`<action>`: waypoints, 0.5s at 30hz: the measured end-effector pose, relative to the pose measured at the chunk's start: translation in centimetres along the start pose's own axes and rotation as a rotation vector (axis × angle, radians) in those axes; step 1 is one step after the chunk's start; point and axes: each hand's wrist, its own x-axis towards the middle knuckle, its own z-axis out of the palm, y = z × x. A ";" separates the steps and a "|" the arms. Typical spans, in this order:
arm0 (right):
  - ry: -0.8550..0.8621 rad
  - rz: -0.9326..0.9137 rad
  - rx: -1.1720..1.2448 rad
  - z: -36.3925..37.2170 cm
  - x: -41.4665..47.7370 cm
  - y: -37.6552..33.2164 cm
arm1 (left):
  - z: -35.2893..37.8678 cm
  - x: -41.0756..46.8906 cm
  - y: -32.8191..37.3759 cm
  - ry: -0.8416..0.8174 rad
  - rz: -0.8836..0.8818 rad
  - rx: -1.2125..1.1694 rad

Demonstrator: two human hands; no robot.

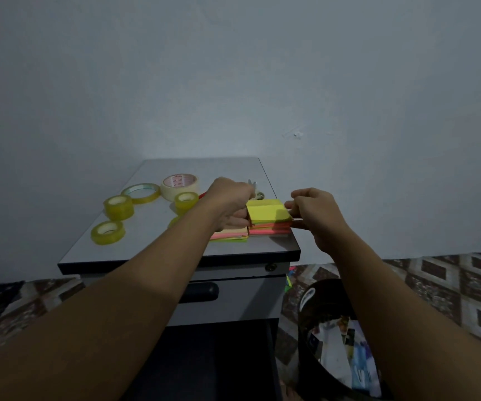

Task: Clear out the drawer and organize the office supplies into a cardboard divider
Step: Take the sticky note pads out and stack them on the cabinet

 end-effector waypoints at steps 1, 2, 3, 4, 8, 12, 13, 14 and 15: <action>0.000 -0.008 -0.031 -0.2 -0.1 0.0 | -0.2 -0.1 0.0 0.006 0.019 0.018; 0.007 -0.023 -0.067 -0.4 -0.2 -0.1 | -0.5 -0.2 0.0 0.014 0.042 0.035; 0.018 -0.042 -0.102 -0.5 -0.4 -0.2 | -0.9 -0.4 0.0 0.019 0.065 0.050; 0.033 -0.063 -0.132 -0.7 -0.6 -0.4 | -1.3 -0.7 -0.1 0.018 0.085 0.061; 0.103 -0.175 -0.234 -1.1 -1.8 -0.5 | -3.6 -3.2 -1.1 -0.018 0.166 0.054; 0.136 -0.284 -0.276 -0.5 -5.4 -0.5 | -6.3 -6.7 -3.4 -0.031 0.251 0.049; 0.117 -0.298 -0.271 -0.1 -6.6 -0.3 | -7.0 -7.7 -4.2 -0.022 0.259 0.041; 0.084 -0.308 -0.263 0.3 -7.7 0.1 | -7.6 -8.7 -5.2 -0.008 0.262 0.040; 0.042 -0.314 -0.264 0.8 -8.9 0.6 | -8.2 -9.6 -6.3 0.005 0.258 0.049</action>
